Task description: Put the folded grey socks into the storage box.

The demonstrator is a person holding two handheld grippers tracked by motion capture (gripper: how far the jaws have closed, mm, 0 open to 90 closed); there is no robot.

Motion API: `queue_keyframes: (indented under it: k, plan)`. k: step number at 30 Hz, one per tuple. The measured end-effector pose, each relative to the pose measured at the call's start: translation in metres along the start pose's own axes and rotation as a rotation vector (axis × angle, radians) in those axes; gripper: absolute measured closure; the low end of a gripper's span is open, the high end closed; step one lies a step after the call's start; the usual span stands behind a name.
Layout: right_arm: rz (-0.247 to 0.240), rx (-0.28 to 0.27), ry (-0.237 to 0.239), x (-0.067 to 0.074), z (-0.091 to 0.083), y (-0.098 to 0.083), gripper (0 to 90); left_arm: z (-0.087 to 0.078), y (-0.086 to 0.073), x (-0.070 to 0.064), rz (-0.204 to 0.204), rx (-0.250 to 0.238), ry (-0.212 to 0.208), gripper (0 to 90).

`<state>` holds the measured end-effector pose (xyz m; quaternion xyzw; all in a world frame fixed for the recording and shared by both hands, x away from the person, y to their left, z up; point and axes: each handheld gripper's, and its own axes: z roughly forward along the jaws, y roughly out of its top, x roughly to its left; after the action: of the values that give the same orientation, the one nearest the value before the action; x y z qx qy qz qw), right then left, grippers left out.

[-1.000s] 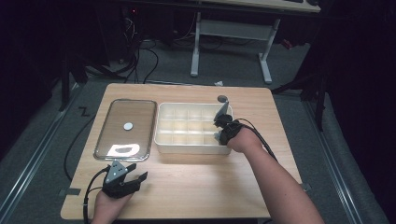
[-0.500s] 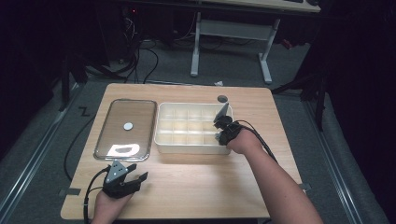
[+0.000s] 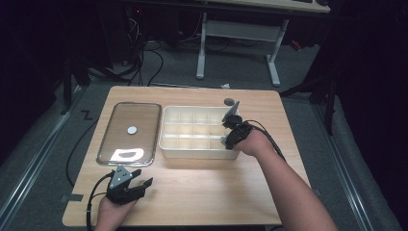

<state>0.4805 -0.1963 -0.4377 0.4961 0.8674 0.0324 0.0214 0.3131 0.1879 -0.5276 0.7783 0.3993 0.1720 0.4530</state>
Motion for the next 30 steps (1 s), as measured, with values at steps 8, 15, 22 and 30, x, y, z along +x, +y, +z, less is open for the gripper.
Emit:
queue_keyframes:
  k: [8, 15, 22, 30]
  plan:
    - [0.014, -0.053, 0.038, -0.001, -0.025, -0.001, 70.9, 0.000, 0.000, 0.000, -0.002, 0.002, -0.004, 41.7]
    - [0.006, -0.111, -0.017, -0.007, -0.030, 0.011, 90.0, 0.003, -0.001, 0.000, 0.001, 0.017, -0.014, 41.7]
    - [-0.016, -0.057, -0.032, -0.001, -0.013, 0.018, 90.0, 0.003, -0.001, 0.000, 0.000, 0.016, -0.019, 41.7]
    - [-0.016, -0.023, -0.015, -0.001, -0.004, 0.018, 90.0, 0.001, -0.001, -0.001, 0.001, 0.008, -0.022, 41.7]
